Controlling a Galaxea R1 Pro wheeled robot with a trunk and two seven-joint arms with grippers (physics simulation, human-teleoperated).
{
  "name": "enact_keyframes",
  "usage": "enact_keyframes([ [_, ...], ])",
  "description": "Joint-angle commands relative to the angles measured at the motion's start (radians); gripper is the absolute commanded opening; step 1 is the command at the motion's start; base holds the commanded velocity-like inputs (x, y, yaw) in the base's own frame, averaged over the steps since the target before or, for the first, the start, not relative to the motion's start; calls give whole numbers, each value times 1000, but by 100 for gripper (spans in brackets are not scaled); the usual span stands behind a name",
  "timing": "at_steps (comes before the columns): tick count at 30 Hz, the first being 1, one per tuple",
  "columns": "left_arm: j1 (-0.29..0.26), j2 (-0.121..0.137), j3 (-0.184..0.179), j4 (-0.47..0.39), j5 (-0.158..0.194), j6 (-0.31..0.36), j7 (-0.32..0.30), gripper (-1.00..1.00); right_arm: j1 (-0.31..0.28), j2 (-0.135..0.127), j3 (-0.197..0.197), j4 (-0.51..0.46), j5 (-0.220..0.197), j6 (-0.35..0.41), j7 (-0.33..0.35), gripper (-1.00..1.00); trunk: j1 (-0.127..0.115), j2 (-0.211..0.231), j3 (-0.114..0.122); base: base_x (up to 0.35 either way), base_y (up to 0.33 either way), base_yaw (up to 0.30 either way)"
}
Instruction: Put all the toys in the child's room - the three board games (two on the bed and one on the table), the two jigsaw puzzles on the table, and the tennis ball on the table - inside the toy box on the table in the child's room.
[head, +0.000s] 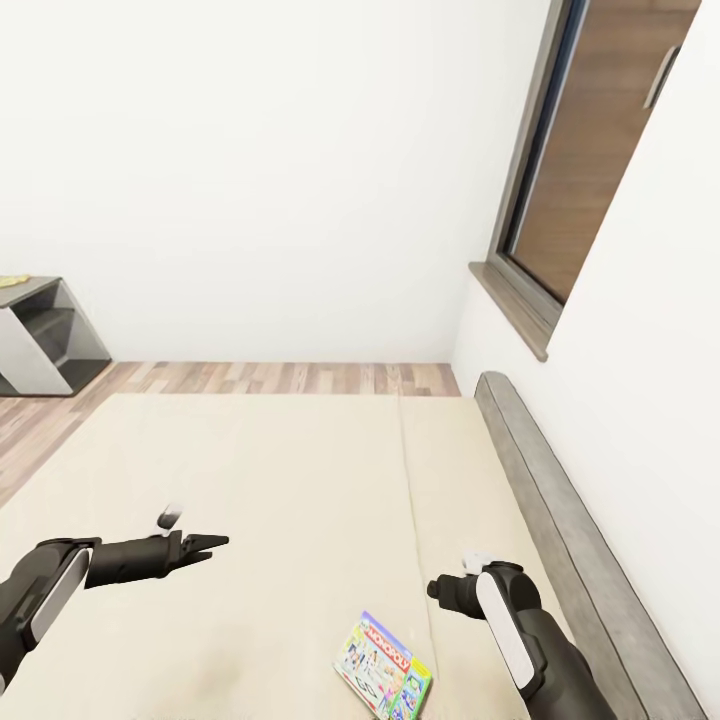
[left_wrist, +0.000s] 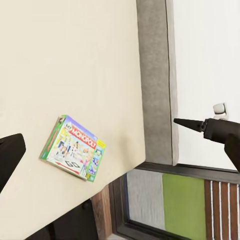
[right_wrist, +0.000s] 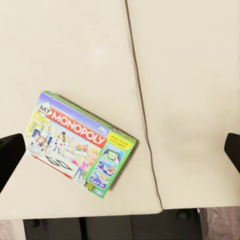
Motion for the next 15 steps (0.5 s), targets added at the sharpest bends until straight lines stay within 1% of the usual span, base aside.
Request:
enact_keyframes([
  [1,-1,0,0,0,2,6,-2,100,-1,0,1,-1,-10,3,-10,100,1,-2,-4,0,0,0],
  [15,-1,-3,-7,0,2,6,2,100,-1,0,1,-1,-10,3,-7,100,1,-2,-27,0,0,0],
])
